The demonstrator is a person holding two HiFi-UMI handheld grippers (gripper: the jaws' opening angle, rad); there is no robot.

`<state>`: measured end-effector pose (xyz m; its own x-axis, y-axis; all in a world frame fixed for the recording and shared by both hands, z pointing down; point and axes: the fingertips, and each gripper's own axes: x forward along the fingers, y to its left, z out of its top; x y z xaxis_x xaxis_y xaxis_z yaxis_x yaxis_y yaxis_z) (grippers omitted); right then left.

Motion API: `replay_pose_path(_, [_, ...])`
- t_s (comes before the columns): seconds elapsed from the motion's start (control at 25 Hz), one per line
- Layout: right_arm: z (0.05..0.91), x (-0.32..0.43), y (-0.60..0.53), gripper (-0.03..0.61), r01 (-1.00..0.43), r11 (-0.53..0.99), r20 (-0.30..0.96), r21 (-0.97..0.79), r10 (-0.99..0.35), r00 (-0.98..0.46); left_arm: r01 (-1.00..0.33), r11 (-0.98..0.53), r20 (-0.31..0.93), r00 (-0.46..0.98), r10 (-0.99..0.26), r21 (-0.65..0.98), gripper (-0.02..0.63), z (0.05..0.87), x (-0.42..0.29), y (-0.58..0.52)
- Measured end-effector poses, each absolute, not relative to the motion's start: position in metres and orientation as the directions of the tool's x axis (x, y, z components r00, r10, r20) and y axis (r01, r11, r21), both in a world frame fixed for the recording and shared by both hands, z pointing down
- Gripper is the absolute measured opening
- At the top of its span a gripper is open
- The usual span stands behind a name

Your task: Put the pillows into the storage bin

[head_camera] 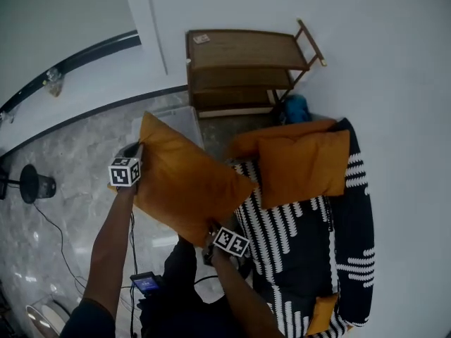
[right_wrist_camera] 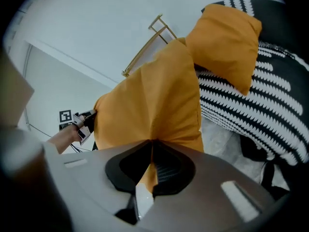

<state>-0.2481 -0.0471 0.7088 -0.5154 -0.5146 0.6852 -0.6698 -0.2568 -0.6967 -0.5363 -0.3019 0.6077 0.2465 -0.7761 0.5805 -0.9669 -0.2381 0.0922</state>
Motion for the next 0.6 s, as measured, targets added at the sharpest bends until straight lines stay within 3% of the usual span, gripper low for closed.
replay_pose_path(0.32, [0.78,-0.372,-0.056,0.018,-0.575,-0.423,0.713,-0.7,-0.364,-0.599,-0.921,-0.385,0.663,0.252,-0.705,-0.059,0.011,0.648,-0.561,-0.377])
replay_pose_path(0.6, [0.819,-0.434,-0.067,0.018,-0.515,-0.523,0.702,-0.679,-0.256,-0.665,-0.856,-0.502,0.737,0.262,-0.623,-0.12,0.012,0.692,-0.558,-0.419])
